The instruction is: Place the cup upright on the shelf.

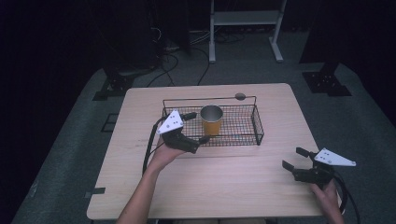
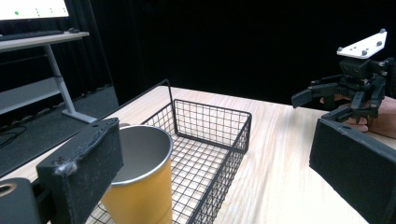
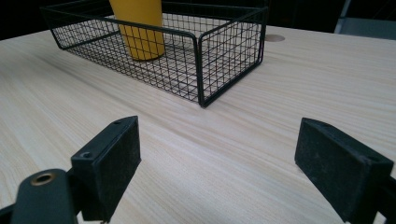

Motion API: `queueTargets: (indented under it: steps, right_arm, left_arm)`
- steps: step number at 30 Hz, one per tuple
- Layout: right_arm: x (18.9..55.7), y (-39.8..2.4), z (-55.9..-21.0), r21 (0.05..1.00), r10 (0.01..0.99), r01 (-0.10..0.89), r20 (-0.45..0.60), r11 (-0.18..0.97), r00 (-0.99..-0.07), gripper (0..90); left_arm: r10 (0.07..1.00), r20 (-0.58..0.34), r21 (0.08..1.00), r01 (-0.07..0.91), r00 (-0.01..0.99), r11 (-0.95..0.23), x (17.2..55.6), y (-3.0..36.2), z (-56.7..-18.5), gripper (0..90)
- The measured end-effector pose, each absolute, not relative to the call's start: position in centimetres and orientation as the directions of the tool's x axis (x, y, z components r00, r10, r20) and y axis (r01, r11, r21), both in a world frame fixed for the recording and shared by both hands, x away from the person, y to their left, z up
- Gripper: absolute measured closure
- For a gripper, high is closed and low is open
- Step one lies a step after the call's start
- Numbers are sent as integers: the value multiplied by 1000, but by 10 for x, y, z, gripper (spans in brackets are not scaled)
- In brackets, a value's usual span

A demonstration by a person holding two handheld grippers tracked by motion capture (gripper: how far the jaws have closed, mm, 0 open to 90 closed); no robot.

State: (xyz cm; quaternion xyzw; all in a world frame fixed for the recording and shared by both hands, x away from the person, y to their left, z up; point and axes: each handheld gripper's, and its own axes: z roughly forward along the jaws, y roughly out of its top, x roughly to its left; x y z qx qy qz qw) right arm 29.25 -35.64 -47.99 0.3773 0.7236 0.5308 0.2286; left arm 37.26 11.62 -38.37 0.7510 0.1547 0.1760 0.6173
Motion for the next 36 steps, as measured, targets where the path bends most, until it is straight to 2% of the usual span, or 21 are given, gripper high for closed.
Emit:
queueTargets:
  steps: [20,36]
  right_arm:
    - [292,-356,-480,941,789,303,69,152,-610,133]
    - [292,-356,-480,941,789,303,70,151,-610,133]
  left_arm:
    - [465,45,989,27,884,-147,351,127,-394,22]
    - [480,53,987,26,876,-156,330,137,-406,21]
